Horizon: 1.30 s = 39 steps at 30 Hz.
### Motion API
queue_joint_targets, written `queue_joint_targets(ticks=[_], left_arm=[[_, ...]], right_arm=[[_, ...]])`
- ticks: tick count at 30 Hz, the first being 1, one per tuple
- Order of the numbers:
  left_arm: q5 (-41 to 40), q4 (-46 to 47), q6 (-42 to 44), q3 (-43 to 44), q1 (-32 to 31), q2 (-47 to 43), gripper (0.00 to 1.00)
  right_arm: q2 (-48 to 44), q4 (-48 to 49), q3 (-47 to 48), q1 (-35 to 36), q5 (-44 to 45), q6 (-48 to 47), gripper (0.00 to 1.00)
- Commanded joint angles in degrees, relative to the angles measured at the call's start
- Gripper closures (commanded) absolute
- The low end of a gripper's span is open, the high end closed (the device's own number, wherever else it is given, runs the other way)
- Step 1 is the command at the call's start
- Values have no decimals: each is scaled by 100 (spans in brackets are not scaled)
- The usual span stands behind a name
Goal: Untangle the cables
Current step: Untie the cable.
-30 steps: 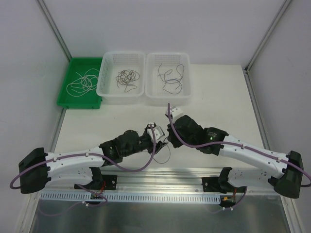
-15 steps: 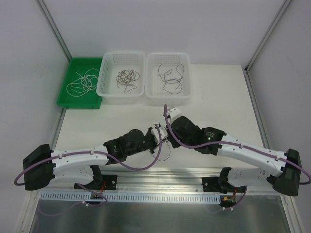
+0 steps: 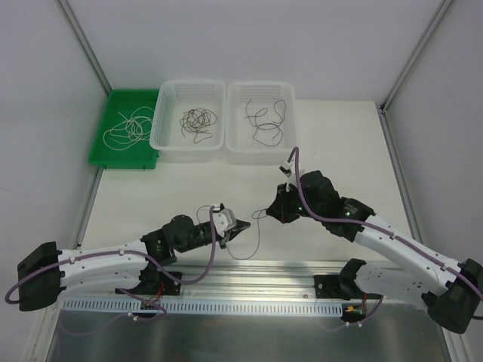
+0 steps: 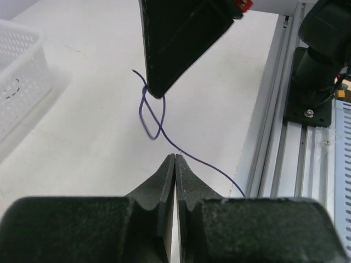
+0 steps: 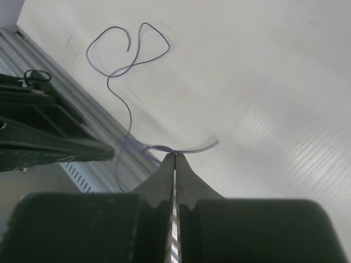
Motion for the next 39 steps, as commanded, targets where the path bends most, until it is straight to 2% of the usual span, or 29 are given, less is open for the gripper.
queue_joint_targets(ticks=[1, 4, 7, 9, 11, 15, 21, 24, 28, 39], left_arm=[[299, 451, -198, -318, -29, -350, 98], [63, 461, -320, -424, -29, -438, 92], [-114, 295, -444, -434, -29, -518, 78], [-115, 172, -540, -381, -29, -527, 54], [-474, -152, -795, -162, -29, -457, 30], [-704, -1101, -997, 611, 23, -106, 22], [217, -2042, -1515, 1911, 593, 790, 24], [867, -2123, -1744, 2115, 823, 1133, 27], [1282, -2149, -1815, 2212, 858, 1424, 30], [1494, -2457, -1921, 2423, 885, 1714, 49]], right_arm=[[-47, 131, -148, -234, -53, 7, 99], [-11, 106, -96, -243, -27, -28, 99], [-20, 1, -60, -226, 87, -116, 99], [-55, -44, -52, -199, 149, -230, 99], [-81, -44, -34, -138, 175, -344, 99], [-46, -123, 36, 143, 316, -695, 99], [-2, -149, 80, 424, 509, -907, 99], [-2, -149, 89, 486, 536, -942, 99], [-11, -149, 98, 504, 562, -960, 99], [50, -105, 89, 521, 536, -960, 99]])
